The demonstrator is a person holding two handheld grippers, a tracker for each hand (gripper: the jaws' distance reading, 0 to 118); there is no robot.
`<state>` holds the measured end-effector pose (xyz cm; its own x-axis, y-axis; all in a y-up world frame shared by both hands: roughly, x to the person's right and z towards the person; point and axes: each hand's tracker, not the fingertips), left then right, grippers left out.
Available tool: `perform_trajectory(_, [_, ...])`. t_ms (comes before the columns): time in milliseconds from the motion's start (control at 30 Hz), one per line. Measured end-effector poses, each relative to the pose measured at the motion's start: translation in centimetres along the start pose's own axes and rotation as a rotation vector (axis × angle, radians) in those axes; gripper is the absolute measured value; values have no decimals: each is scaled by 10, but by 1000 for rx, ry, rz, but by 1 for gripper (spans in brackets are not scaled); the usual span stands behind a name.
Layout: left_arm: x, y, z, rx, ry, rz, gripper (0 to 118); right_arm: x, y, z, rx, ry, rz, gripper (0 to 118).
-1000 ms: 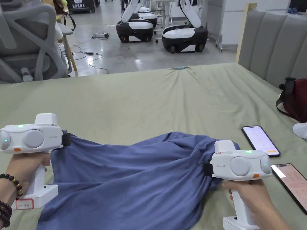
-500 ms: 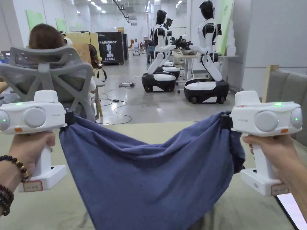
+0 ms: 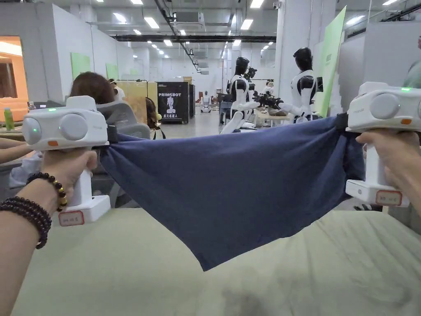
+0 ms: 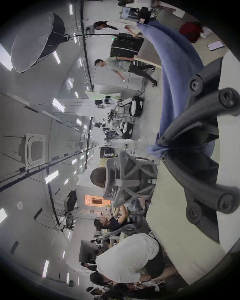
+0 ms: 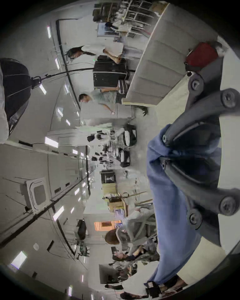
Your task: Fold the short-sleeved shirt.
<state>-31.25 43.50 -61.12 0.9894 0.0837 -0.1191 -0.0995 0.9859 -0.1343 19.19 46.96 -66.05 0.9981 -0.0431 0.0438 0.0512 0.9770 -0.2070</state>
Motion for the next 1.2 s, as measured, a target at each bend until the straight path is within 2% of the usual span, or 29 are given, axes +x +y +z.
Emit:
perform_trajectory(133, [-2, -37, -17, -38, -12, -9, 2, 0, -35, -14, -32, 5, 37, 11])
perform_trajectory(267, [-3, -91, -27, -114, -44, 13, 2, 3, -91, -32, -128, 24, 4, 11])
perform_trajectory(400, [-4, -147, -34, -200, -43, 18, 2, 2, -152, -50, -222, 34, 103, 11])
perform_trajectory(500, [-6, -165, -32, -256, -37, 38, 2, 9, -175, -47, -252, 61, 46, 11])
perform_trajectory(733, [-24, -199, 48, -248, -79, 96, 2, 27, -234, 44, -234, 66, 72, 11])
perform_trajectory(800, [-34, -217, 82, -255, -147, 150, 2, 32, -260, 75, -242, 12, 113, 11])
perform_trajectory(1000, [-46, -278, 170, -351, -129, -9, 2, 44, -343, 170, -371, 11, 123, 11])
perform_trajectory(1067, [-50, -296, 185, -437, -129, -24, 2, 46, -368, 177, -449, 45, 162, 11])
perform_trajectory(1100, [-52, -307, 189, -468, -124, -37, 2, 44, -379, 182, -483, 31, 188, 11])
perform_trajectory(1200, [-53, -337, 193, -591, -111, -164, 2, 42, -401, 187, -559, 12, 247, 11])
